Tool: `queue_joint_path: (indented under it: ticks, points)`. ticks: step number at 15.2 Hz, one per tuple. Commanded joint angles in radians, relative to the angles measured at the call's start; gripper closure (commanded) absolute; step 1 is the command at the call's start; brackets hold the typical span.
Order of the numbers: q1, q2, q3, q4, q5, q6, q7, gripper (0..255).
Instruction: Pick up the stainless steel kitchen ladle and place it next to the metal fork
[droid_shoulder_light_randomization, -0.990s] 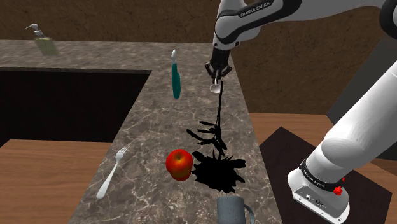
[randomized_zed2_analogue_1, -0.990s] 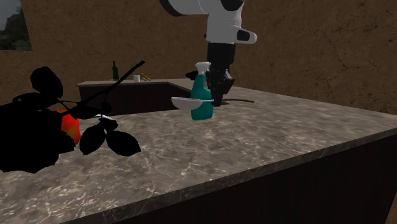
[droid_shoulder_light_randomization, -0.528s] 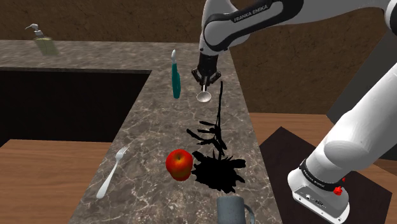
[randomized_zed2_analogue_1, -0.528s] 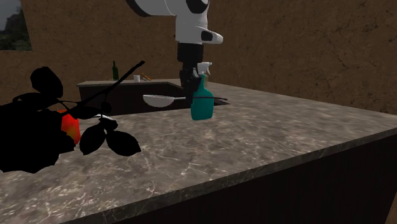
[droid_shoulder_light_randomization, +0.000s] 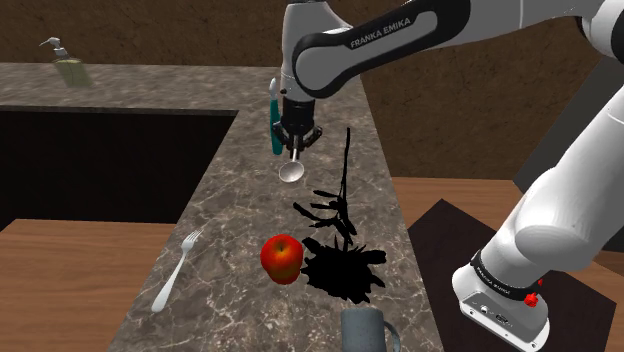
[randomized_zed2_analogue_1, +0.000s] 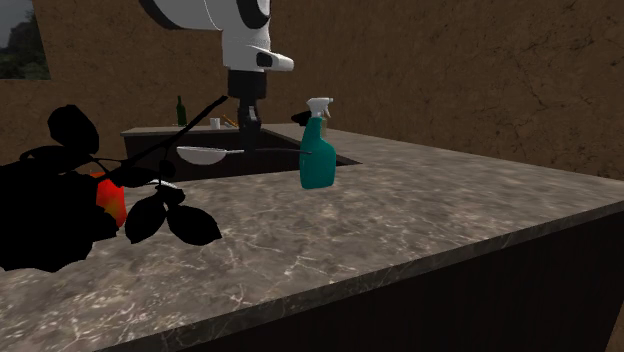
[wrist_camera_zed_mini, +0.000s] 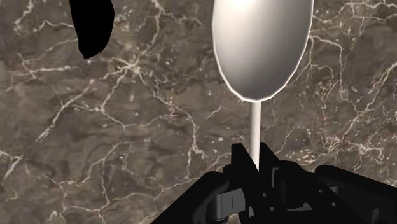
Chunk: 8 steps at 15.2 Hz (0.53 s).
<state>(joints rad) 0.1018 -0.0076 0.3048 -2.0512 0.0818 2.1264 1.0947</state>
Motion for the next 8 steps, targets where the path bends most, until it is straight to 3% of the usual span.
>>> queue_joint_path:
  ticks: [1, 8]
  points:
    - [0.022, 0.021, 0.023, 0.023, -0.012, 0.0, 0.053, 255]
    - [0.114, 0.128, 0.095, 0.147, -0.079, -0.015, 0.246, 255]
